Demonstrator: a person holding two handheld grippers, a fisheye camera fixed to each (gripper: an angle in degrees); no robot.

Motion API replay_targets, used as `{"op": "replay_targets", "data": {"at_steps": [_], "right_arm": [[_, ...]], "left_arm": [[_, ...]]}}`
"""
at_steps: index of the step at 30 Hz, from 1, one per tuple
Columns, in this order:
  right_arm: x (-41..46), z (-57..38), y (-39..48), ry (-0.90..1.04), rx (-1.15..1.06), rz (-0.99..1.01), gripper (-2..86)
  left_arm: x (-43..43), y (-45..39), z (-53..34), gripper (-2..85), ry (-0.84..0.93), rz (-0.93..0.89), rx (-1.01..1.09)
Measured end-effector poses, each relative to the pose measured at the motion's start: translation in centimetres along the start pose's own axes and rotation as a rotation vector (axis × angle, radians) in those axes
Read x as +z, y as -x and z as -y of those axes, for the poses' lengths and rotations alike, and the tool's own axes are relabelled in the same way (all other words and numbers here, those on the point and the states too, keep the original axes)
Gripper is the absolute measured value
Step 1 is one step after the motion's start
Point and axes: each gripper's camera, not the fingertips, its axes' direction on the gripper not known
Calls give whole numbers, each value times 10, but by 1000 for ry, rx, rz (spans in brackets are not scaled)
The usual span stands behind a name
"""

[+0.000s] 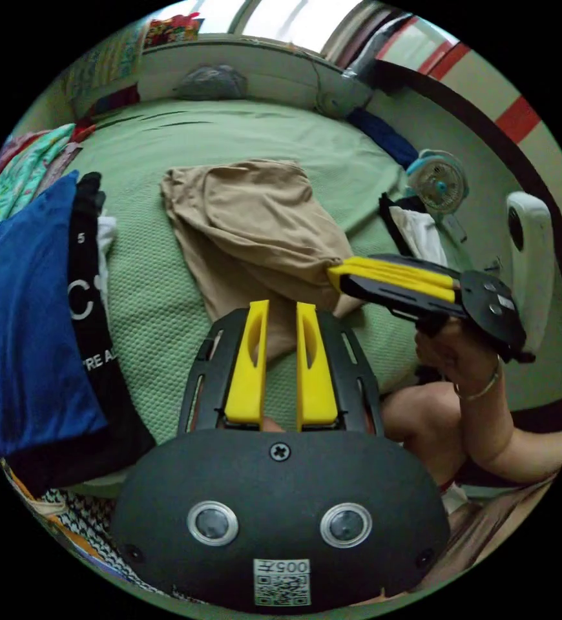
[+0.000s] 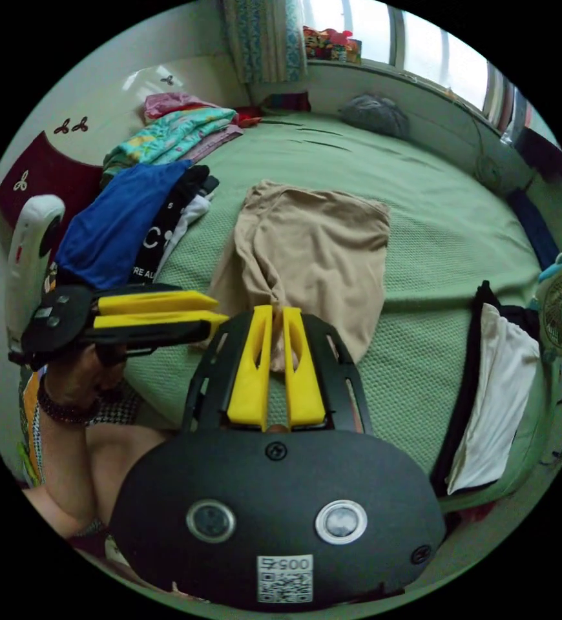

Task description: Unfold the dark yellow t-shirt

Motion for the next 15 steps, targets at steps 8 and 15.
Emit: {"op": "replay_targets", "data": {"at_steps": [8, 15], "right_arm": [[-2, 17, -24, 33, -40, 216, 22], [4, 39, -40, 59, 8, 290, 70]], "left_arm": [[9, -1, 4, 100, 23, 39, 21], [11, 22, 3, 97, 52, 3, -5]]}}
